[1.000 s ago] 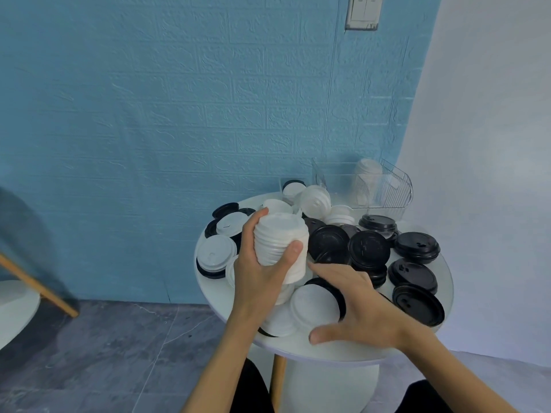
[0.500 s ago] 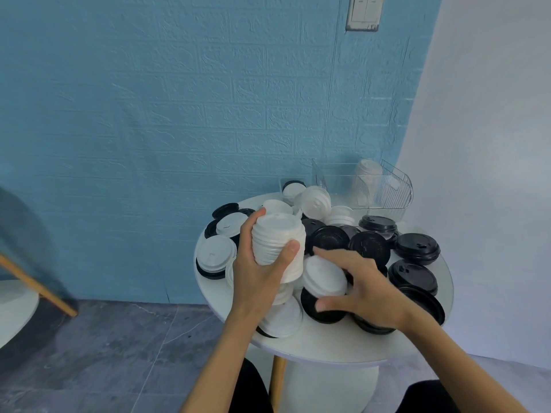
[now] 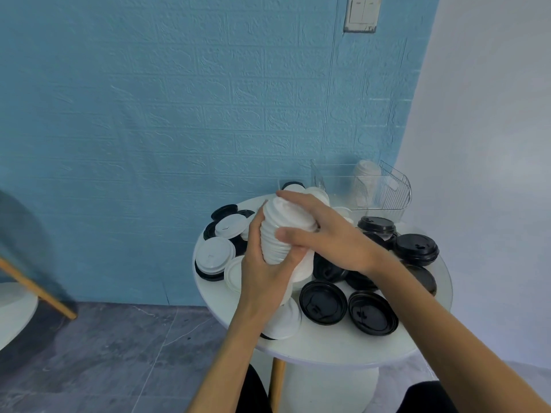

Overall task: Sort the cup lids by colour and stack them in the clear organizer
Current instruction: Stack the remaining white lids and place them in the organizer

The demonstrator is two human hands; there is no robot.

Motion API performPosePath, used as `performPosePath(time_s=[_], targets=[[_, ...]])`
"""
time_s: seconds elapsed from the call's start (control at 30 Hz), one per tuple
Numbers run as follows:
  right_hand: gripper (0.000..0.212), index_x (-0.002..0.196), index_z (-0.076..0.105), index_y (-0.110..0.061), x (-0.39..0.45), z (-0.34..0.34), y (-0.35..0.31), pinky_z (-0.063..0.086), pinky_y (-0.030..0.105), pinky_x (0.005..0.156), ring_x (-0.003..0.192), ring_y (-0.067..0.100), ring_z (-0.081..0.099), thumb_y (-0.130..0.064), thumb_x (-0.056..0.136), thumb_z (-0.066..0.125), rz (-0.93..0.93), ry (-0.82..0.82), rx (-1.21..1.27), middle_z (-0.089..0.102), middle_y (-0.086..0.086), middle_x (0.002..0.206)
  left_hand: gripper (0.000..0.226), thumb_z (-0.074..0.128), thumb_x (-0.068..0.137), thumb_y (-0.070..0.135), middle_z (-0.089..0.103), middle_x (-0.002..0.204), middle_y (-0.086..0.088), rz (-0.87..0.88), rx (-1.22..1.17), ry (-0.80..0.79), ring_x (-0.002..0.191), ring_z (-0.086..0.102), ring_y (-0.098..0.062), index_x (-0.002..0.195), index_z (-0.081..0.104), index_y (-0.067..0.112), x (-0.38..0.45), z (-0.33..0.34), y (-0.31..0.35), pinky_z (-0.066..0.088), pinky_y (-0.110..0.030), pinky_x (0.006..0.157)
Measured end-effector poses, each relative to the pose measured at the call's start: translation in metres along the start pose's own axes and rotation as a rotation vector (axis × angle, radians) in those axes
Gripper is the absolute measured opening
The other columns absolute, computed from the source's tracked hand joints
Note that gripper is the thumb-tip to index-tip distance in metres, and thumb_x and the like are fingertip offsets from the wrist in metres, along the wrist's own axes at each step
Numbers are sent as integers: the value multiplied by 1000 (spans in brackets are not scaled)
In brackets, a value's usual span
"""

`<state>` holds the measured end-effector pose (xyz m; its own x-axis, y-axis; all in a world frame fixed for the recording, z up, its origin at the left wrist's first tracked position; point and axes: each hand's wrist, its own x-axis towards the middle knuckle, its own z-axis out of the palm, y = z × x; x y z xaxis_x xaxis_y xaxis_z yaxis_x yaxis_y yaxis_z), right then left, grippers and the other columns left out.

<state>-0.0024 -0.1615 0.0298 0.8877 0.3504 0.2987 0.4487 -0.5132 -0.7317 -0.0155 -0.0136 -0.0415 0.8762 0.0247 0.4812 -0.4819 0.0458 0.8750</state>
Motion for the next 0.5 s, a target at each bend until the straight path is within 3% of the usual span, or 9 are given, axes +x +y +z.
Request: performPosePath(time_s=[0.13, 0.23, 0.33, 0.4, 0.5], targets=[[60, 142, 53, -40, 0, 10, 5, 38, 17, 102, 121, -13, 45, -33, 88, 77, 35, -10, 68, 51, -21, 130, 102, 84, 75, 47, 41, 147, 37, 13, 32, -25, 134, 43, 14, 156, 22, 50, -1, -4, 3, 42, -9, 103], [60, 142, 53, -39, -1, 12, 4, 39, 22, 106, 120, -14, 47, -29, 87, 76, 59, -41, 127, 52, -23, 130, 97, 86, 78, 28, 46, 134, 49, 8, 64, -14, 128, 44, 20, 155, 29, 44, -1, -4, 4, 40, -3, 95], [68, 145, 52, -37, -1, 12, 1, 39, 20, 108, 127, -12, 47, -43, 81, 74, 49, -63, 165, 53, -23, 138, 82, 85, 80, 14, 55, 137, 34, 33, 74, 26, 129, 50, 10, 147, 45, 36, 1, -5, 3, 43, -9, 100], [72, 151, 45, -33, -2, 11, 2, 36, 16, 108, 134, -13, 42, -57, 86, 67, 35, -104, 209, 49, -23, 146, 73, 87, 79, 22, 59, 136, 24, 48, 74, 30, 127, 55, 2, 141, 50, 36, 0, -7, 3, 47, -18, 103], [81, 158, 30, -35, -5, 13, 12, 32, 21, 115, 142, -8, 36, -77, 90, 43, 58, -95, 324, 40, -21, 156, 73, 89, 68, 50, 61, 126, 31, 36, 72, 44, 118, 59, 4, 132, 52, 46, 0, -15, 7, 48, -13, 92]])
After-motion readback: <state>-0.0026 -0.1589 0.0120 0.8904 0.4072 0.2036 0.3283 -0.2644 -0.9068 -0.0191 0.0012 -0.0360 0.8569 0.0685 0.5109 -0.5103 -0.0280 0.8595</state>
